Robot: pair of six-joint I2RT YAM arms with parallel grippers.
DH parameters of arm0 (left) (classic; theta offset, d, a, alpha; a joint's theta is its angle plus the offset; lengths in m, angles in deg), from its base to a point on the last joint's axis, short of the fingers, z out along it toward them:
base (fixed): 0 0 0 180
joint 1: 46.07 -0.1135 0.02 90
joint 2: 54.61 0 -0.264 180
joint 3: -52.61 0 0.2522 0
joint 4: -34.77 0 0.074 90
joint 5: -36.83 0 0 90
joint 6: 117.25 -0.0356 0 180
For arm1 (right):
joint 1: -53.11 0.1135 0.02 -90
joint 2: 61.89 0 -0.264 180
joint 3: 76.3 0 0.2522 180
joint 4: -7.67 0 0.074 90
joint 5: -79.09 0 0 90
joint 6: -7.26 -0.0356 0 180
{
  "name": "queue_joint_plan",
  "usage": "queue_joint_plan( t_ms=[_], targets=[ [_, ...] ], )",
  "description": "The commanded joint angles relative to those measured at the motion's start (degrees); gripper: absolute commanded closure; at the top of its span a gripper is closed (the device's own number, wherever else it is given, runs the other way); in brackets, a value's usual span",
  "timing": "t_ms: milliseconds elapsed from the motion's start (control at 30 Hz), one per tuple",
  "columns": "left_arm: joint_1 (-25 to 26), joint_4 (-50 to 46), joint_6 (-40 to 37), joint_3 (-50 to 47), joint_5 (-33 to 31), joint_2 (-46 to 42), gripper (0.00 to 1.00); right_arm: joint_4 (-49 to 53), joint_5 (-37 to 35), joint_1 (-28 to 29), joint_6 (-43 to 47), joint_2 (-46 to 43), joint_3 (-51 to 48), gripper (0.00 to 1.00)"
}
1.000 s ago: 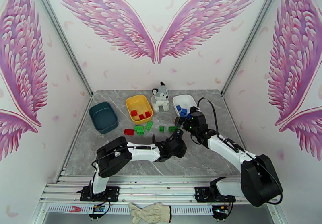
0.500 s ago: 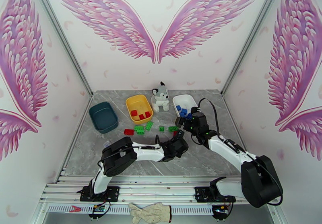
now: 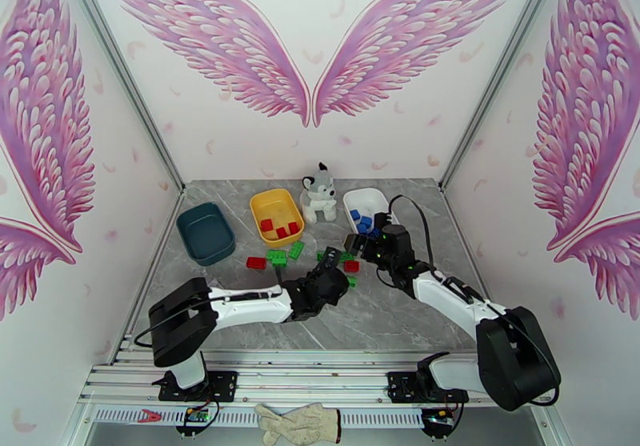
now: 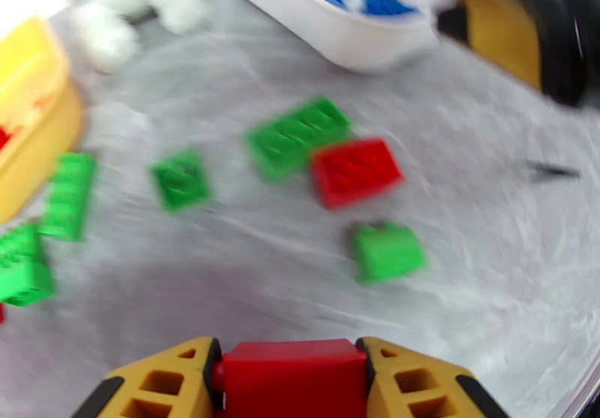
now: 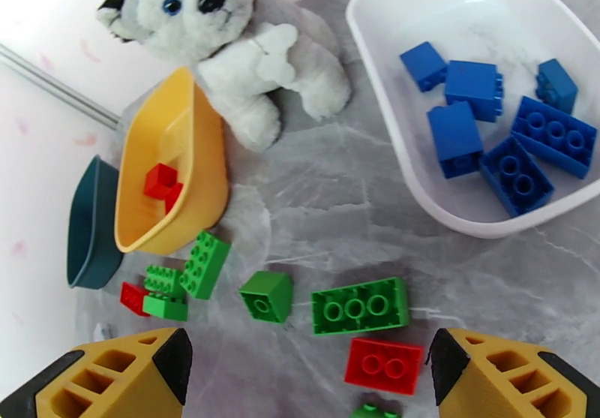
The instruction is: Sort the legos into containers by color
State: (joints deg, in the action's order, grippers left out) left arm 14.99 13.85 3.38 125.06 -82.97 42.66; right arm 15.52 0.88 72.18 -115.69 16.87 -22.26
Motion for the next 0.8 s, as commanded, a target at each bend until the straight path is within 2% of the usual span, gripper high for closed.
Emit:
queue_joint_plan(
  t_ms=[0, 233, 467, 567, 633, 700, 767],
  targets=[
    [-5.2, -0.5, -2.3, -2.3, -1.6, -4.2, 0.68, -2.9, 5.3, 2.9, 1.6, 3.3, 2.4, 0.13],
    [-18.8, 2.3, -5.1, -2.8, 0.5, -7.2, 0.68, -1.0, 4.6, 10.0, 4.2, 8.2, 7.7, 0.15],
    [-29.0, 1.5, -6.8, 6.0, 6.0, -1.0, 0.66, 0.4, 3.3, 12.9, 5.0, 10.5, 10.2, 0.15],
    [-31.3, 0.4, -7.0, 10.1, 7.6, 2.1, 0.54, 0.7, 3.0, 13.3, 5.4, 10.1, 10.3, 0.15],
    [-31.6, -0.3, -7.4, 11.7, 7.6, 3.2, 0.40, 1.0, 2.8, 13.5, 5.6, 9.9, 10.4, 0.14],
    [-31.4, -0.4, -7.5, 11.6, 7.3, 2.8, 0.28, 1.2, 2.5, 13.7, 6.0, 9.5, 10.3, 0.13],
    [-31.0, 0.3, -7.3, 9.9, 6.6, 1.4, 0.21, 1.3, 2.0, 13.8, 6.2, 9.2, 10.1, 0.12]
  ],
)
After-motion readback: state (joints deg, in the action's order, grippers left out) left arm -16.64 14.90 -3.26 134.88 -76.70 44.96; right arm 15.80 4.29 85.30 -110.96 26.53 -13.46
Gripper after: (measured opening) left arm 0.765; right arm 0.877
